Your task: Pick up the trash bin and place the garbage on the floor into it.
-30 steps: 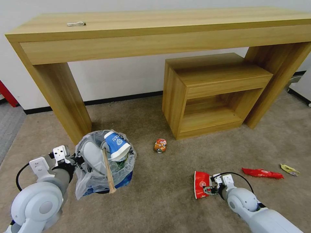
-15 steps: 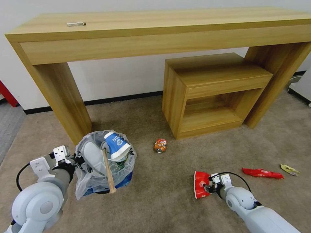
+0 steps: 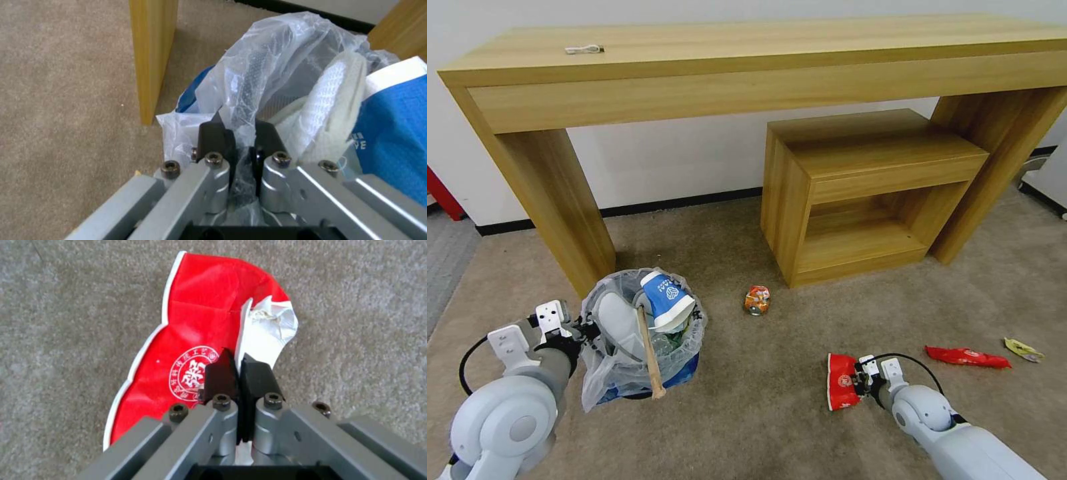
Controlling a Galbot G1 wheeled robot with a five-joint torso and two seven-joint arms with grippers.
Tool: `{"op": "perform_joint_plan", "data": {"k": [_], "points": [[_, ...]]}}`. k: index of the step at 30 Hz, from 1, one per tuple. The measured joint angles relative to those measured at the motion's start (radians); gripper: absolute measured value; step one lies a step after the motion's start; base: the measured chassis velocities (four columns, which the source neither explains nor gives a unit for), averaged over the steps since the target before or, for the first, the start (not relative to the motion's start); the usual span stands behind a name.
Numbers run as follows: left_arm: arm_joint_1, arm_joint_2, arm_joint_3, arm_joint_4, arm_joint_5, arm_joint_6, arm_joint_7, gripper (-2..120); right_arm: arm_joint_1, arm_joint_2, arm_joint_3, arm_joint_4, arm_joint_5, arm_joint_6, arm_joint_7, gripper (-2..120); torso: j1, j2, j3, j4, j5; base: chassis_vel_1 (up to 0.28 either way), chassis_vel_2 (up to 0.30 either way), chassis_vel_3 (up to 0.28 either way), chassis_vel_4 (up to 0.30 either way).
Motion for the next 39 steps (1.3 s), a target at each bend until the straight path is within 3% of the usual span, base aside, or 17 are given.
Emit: {"op": "perform_joint_plan", "data": {"k": [9, 16, 26, 33, 37, 39], "points": [[0.009, 0.002, 0.000, -0.005, 0.003, 0.000, 0.000, 3, -0.016, -0.022, 0.031, 0.063, 0.002, 0.085, 0.009, 0, 0.000, 0.000, 0.000, -0.0001, 0.0000, 0.000, 0.000, 0.000, 0.000], [0.006, 0.003, 0.018, -0.007, 0.003, 0.000, -0.002, 3, 0.008, -0.058, 0.094, 0.247, -0.011, 0.164, 0.035, 0, 0.000, 0.000, 0.000, -0.0001, -0.0002, 0.000, 0.000, 0.000, 0.000], [0.017, 0.004, 0.027, -0.018, -0.015, 0.014, 0.000, 3, 0.097, -0.070, 0.119, 0.383, -0.030, 0.309, -0.007, 0, 0.000, 0.000, 0.000, 0.0000, -0.0001, 0.000, 0.000, 0.000, 0.000], [0.026, 0.006, 0.042, -0.048, -0.083, 0.047, -0.022, 3, 0.144, -0.057, 0.108, 0.416, -0.001, 0.468, -0.103, 0, 0.000, 0.000, 0.000, 0.0000, 0.0000, 0.000, 0.000, 0.000, 0.000], [0.019, 0.000, 0.070, -0.042, -0.122, 0.055, -0.040, 3, 0.173, -0.048, 0.079, 0.414, 0.095, 0.621, -0.279, 0, 0.000, 0.000, 0.000, -0.0001, 0.0000, 0.000, 0.000, 0.000, 0.000], [0.017, -0.002, 0.074, -0.038, -0.123, 0.055, -0.040, 3, 0.181, -0.044, 0.071, 0.411, 0.117, 0.648, -0.316, 0, 0.000, 0.000, 0.000, -0.0001, -0.0002, 0.000, 0.000, 0.000, 0.000]]}}
